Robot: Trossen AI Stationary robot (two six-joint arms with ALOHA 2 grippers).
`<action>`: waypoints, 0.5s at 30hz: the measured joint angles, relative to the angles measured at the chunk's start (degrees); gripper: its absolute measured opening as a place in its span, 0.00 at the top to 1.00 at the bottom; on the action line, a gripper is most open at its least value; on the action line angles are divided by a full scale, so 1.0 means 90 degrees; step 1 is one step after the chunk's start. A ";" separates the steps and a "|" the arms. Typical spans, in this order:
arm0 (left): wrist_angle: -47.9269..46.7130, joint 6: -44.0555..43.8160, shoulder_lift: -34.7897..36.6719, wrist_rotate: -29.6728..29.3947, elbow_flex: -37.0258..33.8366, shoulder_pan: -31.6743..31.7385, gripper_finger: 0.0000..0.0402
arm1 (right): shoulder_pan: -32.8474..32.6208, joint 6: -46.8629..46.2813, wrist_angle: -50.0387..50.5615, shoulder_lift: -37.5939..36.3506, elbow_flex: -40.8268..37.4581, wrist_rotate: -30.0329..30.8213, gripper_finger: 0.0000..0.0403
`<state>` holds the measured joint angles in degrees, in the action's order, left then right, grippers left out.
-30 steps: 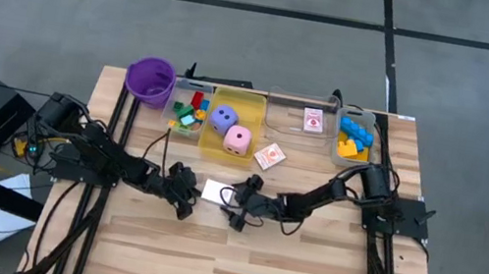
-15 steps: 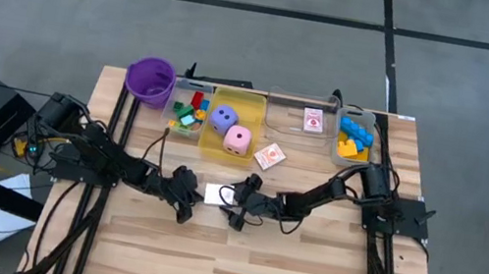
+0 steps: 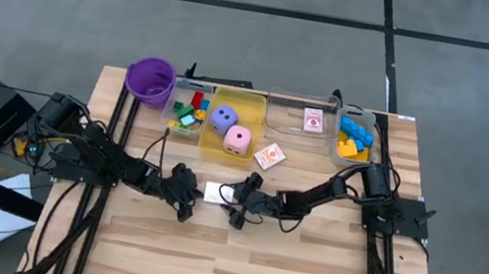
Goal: Pick & Place Toys
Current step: Put the pink playing card into the transparent bin
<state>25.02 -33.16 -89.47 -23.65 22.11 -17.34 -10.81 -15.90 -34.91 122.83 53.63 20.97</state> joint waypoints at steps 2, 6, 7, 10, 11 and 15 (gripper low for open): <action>-0.0020 0.0069 0.0000 -0.0296 -0.0002 0.0000 1.00 | -0.0002 -0.0017 0.0016 0.0002 0.0000 -0.0001 0.23; 0.0052 0.0325 0.0002 -0.0982 -0.0001 0.0020 1.00 | -0.0005 -0.0107 0.0059 -0.0051 -0.0002 -0.0018 0.24; 0.0074 0.0362 0.0011 -0.1154 0.0005 0.0022 1.00 | -0.0004 -0.0157 0.0139 -0.0096 0.0000 -0.0069 0.24; 0.0014 0.0568 0.0082 -0.1504 0.0000 0.0025 1.00 | -0.0016 -0.0215 0.0499 -0.0332 -0.0011 -0.0141 0.22; 0.0037 0.0700 0.0159 -0.1522 0.0000 0.0024 1.00 | -0.0024 -0.0254 0.0665 -0.0453 -0.0036 -0.0141 0.22; -0.0063 0.1427 0.0818 -0.1588 0.0000 0.0033 1.00 | -0.0132 -0.0461 0.1162 -0.1019 -0.0038 0.0173 0.23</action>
<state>24.45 -20.31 -82.11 -37.94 22.11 -17.05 -12.00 -20.05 -24.46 113.66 53.29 22.53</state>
